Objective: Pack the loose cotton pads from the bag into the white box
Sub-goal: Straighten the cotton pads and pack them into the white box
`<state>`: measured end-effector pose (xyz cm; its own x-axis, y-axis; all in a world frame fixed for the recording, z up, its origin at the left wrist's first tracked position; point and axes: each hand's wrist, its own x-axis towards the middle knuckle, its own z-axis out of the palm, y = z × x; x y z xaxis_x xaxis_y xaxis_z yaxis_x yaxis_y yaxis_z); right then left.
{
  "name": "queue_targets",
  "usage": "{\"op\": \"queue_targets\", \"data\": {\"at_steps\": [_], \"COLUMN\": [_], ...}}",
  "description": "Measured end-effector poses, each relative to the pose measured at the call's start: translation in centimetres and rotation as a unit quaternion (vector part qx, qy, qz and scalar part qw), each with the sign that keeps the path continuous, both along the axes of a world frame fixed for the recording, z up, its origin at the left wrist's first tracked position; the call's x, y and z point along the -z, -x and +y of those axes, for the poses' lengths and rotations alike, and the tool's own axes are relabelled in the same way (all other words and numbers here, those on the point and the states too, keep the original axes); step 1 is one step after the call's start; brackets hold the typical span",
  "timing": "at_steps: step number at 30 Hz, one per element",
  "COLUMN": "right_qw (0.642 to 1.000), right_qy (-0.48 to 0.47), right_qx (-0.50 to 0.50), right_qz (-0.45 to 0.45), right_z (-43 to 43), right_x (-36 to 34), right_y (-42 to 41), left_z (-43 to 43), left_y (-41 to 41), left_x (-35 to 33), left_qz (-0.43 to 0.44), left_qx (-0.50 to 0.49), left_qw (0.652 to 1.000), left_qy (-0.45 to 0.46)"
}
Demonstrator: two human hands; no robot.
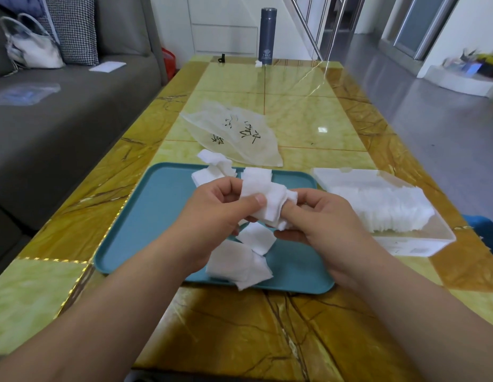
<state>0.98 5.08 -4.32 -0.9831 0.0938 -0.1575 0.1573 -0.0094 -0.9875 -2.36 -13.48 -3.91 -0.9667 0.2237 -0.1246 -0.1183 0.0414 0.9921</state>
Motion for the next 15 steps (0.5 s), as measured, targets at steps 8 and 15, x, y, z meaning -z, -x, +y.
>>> {"op": "queue_targets", "data": {"at_steps": [8, 15], "right_qw": [1.000, 0.996], "right_qy": [0.022, 0.050], "right_qx": [-0.019, -0.075], "right_qz": [0.007, 0.011], "right_z": [-0.06, 0.17], "right_x": [0.01, -0.54], "right_y": [0.05, -0.23], "left_z": [-0.04, 0.07], "left_y": [-0.01, 0.09], "left_x": [-0.02, 0.08], "left_qz": [-0.001, 0.016], "left_qx": [0.005, -0.013], "left_qw": [1.000, 1.000], "left_qy": [0.004, 0.020]}}
